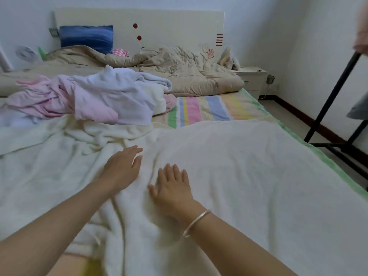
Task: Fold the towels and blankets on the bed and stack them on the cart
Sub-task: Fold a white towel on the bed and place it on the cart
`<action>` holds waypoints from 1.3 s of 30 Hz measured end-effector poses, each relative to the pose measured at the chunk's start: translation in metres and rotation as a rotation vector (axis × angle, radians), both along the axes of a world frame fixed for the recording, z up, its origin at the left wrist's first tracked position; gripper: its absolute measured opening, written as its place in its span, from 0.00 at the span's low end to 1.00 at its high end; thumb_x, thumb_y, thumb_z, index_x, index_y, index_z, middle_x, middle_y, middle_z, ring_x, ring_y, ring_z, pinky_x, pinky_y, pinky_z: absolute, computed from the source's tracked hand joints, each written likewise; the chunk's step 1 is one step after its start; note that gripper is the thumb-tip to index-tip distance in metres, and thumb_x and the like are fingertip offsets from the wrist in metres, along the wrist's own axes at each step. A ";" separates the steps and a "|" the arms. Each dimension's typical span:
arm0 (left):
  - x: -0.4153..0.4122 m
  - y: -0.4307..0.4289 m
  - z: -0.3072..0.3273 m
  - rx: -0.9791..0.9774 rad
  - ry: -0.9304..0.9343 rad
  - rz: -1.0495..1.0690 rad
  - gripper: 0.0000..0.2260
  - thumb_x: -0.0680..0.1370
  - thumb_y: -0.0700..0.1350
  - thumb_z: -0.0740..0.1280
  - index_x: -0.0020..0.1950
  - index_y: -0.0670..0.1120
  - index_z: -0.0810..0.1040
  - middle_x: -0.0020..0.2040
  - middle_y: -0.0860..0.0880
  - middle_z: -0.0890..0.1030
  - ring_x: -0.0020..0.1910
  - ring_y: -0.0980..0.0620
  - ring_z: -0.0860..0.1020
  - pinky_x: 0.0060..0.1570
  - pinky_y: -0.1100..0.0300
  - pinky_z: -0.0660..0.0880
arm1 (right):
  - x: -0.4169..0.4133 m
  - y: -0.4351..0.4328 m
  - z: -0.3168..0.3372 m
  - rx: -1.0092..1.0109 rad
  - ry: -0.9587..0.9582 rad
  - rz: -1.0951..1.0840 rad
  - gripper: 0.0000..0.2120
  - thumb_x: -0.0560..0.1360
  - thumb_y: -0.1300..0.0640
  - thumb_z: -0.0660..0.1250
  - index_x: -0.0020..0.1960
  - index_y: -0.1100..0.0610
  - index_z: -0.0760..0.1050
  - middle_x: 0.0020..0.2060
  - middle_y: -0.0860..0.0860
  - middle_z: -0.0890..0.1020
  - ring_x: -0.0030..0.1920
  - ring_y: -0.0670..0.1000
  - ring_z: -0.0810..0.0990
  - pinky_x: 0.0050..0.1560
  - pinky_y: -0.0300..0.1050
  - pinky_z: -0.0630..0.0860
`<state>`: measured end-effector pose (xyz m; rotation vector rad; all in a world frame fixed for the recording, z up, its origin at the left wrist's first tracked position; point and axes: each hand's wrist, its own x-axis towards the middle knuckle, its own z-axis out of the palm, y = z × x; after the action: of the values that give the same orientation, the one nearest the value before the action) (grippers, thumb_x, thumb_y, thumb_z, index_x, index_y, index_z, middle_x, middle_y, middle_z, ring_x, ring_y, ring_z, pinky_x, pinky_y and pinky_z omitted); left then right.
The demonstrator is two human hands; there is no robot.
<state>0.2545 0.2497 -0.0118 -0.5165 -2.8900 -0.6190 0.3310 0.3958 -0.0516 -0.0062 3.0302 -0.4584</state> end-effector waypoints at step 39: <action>0.122 -0.406 0.019 0.317 -0.331 0.478 0.06 0.79 0.47 0.66 0.47 0.47 0.80 0.44 0.48 0.84 0.39 0.49 0.82 0.38 0.55 0.81 | 0.081 -0.302 0.067 -0.539 -0.271 0.352 0.09 0.79 0.55 0.61 0.55 0.56 0.77 0.44 0.49 0.83 0.36 0.49 0.83 0.34 0.42 0.80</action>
<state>0.3760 -0.1563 0.0076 0.3400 -2.9434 -1.1273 0.4122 0.0939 0.0159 -0.4565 2.4794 -1.1089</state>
